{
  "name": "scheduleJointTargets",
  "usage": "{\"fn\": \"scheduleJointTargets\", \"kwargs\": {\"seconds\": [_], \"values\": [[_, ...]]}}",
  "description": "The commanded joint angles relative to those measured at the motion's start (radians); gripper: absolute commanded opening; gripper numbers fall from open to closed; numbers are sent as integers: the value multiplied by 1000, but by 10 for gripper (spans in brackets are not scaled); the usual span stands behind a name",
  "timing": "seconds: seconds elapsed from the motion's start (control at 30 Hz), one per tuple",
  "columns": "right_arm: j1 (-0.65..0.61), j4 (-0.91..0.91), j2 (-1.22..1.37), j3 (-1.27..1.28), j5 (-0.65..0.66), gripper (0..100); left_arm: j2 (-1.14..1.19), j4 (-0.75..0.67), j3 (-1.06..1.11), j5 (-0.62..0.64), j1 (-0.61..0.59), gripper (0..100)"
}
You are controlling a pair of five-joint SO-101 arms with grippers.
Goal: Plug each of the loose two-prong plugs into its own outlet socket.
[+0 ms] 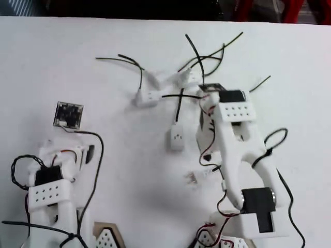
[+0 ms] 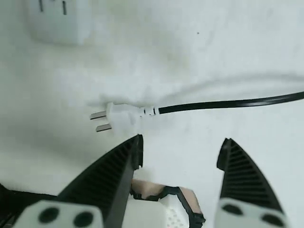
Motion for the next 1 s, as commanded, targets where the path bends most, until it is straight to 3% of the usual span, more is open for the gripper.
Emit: {"fn": "scheduleJointTargets", "kwargs": {"seconds": [0.0,0.37,0.53,0.7,0.83,0.97], "values": [[50,-130,-44,78,-3,241,-21,-18,-3,-6,-4,279],[48,-460,-42,316,-189,240,-21,-18,-3,-6,-4,279],[47,-547,-42,377,-213,203,-21,-18,-3,-8,-4,279],[53,-591,-51,377,-207,13,-21,-18,-3,-9,-4,279],[53,-591,-59,358,-204,21,-21,-18,-3,-9,-4,279],[51,-591,-90,295,-87,19,-21,-18,-3,-9,-4,279]]}}
